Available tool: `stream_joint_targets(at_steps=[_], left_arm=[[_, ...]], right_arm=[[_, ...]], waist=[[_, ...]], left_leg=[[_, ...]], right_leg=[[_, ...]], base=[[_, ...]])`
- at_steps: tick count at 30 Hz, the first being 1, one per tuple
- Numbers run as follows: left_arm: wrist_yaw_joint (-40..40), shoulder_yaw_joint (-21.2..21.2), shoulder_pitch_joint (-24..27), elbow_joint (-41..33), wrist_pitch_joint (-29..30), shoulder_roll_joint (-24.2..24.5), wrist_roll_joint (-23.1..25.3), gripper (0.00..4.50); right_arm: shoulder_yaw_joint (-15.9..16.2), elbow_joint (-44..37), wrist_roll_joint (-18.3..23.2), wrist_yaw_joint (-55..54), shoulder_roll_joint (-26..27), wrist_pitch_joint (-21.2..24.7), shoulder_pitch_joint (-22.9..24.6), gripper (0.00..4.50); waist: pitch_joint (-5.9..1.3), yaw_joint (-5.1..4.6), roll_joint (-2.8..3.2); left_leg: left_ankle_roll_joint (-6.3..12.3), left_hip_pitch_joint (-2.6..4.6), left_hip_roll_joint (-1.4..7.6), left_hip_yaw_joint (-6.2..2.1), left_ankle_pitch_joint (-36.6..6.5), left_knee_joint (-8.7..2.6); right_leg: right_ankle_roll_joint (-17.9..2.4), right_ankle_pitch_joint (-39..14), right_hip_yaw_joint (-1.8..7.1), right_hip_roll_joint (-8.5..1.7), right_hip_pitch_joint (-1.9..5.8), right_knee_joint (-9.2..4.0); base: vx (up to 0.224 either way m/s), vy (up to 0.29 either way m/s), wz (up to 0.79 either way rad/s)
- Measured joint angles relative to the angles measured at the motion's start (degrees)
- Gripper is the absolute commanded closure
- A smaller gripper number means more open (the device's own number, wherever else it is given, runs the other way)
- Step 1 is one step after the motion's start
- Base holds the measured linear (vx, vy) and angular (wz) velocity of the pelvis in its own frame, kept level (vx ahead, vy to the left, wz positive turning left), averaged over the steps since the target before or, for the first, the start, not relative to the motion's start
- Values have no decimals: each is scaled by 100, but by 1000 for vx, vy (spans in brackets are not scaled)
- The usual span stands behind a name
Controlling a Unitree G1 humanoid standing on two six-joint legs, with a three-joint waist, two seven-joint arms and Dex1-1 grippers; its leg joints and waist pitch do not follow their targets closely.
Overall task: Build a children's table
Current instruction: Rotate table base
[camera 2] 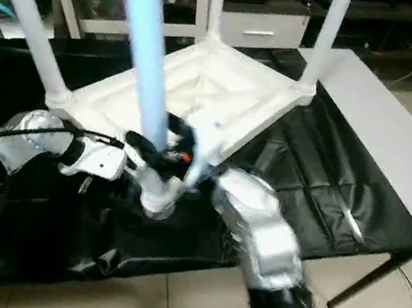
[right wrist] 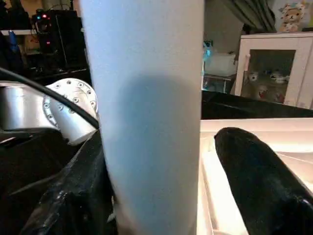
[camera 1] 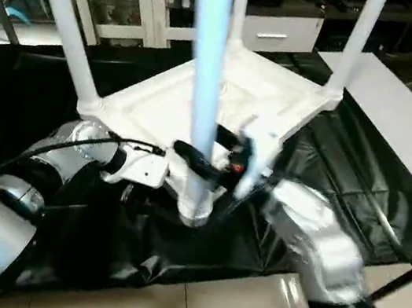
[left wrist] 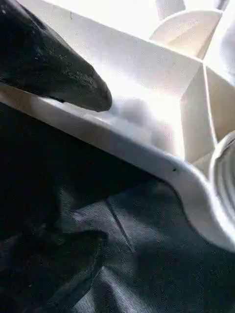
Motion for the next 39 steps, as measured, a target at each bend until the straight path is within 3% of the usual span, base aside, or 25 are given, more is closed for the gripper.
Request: stream_joint_targets(at_steps=[3,8,18,25,30,39], left_arm=[[-125,-21,76,-147,-68,32,-2,1],[-354,-32,233,-482,-85,109,-72,1],[-459,20,639,-1213,112,229,-321,1],[-533,153,903,-1641,471,517,-427,1],[-723,250,1221,-2041,814,674,-579,1],[-422,337,1405,-2348,1374,443,-568,1]], right_arm=[[-94,-325,150,132,-259,75,207,121],[-208,-476,262,229,-543,129,270,121],[-445,-454,470,233,-1068,132,231,121],[-936,-180,475,232,-1409,58,182,121],[-1473,209,411,-15,-1672,-100,146,121],[-1450,676,303,-186,-1417,-313,-85,121]], waist=[[-1,-43,20],[6,-203,63],[10,-438,52],[16,-617,43],[9,-671,63],[-36,-594,146]], left_leg=[[-2,6,0,-1,1,-1],[-4,14,0,-2,2,0],[-6,69,3,-9,1,-5],[-25,100,3,-30,-11,-23],[-45,120,2,-43,-25,-49],[-45,150,0,-25,-26,-73]], right_leg=[[2,1,2,1,5,1],[-6,8,2,2,10,2],[-40,29,1,7,9,8],[-49,43,-9,8,-5,-10],[-60,91,-13,16,-10,-60],[-73,102,2,18,-3,-68]], base=[[0,0,0],[0,0,0],[0,0,0],[0,0,0],[0,1,-4],[0,0,0]])
